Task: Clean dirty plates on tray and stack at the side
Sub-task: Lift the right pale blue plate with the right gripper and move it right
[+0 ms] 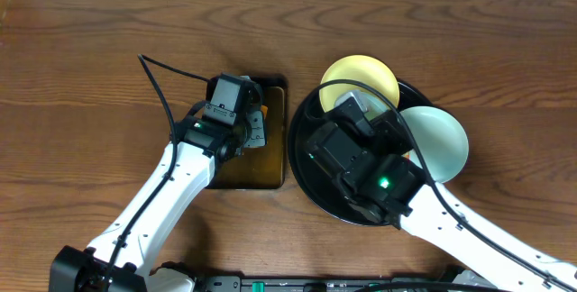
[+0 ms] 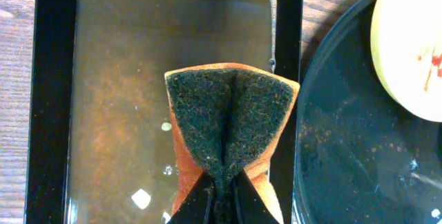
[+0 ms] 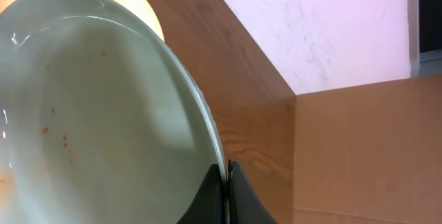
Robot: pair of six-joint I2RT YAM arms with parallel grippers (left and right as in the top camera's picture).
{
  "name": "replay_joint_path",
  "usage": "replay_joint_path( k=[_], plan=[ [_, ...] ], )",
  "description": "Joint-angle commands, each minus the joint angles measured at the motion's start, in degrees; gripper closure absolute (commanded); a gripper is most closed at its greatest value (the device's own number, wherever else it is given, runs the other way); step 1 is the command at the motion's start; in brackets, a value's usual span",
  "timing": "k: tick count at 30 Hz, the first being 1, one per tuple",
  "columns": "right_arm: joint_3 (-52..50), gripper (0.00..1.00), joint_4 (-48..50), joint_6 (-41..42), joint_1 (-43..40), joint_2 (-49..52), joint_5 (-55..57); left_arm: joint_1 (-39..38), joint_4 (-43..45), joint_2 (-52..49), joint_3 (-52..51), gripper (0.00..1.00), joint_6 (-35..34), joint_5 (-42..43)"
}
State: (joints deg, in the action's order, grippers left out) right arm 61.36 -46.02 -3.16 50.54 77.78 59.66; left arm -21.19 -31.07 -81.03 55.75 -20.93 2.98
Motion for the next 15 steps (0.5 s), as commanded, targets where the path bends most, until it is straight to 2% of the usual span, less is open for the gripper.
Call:
replay_joint_path(
  k=[1, 7, 15],
  plan=[
    [1.25, 0.99, 0.42, 1.29, 0.46, 0.11, 3.30, 0.17, 0.02, -0.42, -0.17, 0.92, 0.72, -0.70],
    [1.25, 0.99, 0.20, 13.33, -4.50, 0.09, -2.60, 0.17, 0.00, -0.42, -0.17, 0.92, 0.72, -0.70],
    [1.25, 0.99, 1.97, 22.34, -23.91, 0.09, -17.57, 0.17, -0.02, -0.42, -0.17, 0.92, 0.72, -0.70]
  ],
)
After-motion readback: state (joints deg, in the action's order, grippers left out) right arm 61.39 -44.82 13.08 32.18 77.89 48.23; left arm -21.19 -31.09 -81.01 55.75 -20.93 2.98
